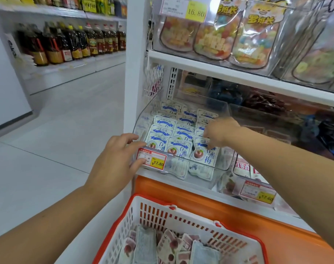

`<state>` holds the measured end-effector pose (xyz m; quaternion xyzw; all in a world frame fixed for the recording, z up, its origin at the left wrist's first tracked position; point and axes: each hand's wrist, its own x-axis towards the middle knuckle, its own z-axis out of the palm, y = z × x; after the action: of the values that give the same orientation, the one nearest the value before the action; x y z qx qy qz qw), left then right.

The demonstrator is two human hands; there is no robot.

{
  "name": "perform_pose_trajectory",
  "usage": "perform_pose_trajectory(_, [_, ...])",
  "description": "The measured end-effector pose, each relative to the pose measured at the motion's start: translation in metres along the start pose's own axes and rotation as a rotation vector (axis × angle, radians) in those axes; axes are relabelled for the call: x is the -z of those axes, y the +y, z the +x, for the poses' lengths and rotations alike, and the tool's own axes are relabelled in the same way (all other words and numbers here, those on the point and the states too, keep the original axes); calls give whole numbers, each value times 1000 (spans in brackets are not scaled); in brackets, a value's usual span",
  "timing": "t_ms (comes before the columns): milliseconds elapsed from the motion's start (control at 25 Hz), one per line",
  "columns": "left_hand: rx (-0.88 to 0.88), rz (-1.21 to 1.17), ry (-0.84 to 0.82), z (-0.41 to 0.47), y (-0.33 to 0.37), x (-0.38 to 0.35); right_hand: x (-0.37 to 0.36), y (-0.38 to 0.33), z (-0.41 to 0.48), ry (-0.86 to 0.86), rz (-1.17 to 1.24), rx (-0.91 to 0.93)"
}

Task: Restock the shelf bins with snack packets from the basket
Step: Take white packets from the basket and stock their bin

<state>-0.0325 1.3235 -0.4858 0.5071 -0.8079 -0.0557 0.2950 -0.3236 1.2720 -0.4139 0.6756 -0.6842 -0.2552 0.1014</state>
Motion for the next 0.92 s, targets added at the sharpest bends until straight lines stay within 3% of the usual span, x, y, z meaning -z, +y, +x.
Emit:
perform_pose_trajectory(200, [-5, 2, -6, -1, 1, -4, -8, -4, -2, -93, -160, 83])
perform_pose_trajectory(360, [7, 0, -19, -6, 3, -5, -6, 0, -10, 6, -95, 33])
perform_pose_trajectory(600, [-15, -26, -27, -22, 16, -3, 0, -3, -12, -224, -257, 34])
perform_pose_trajectory(760, [-20, -3, -54, -27, 15, -4, 4, -4, -15, -250, -259, 61])
perform_pose_trajectory(840, [5, 27, -41, -33, 18, -7, 7, -3, -25, -155, -213, 64])
perform_pose_trajectory(920, [11, 44, 55, -38, 23, -7, 9, -6, -39, 128, 5, 32])
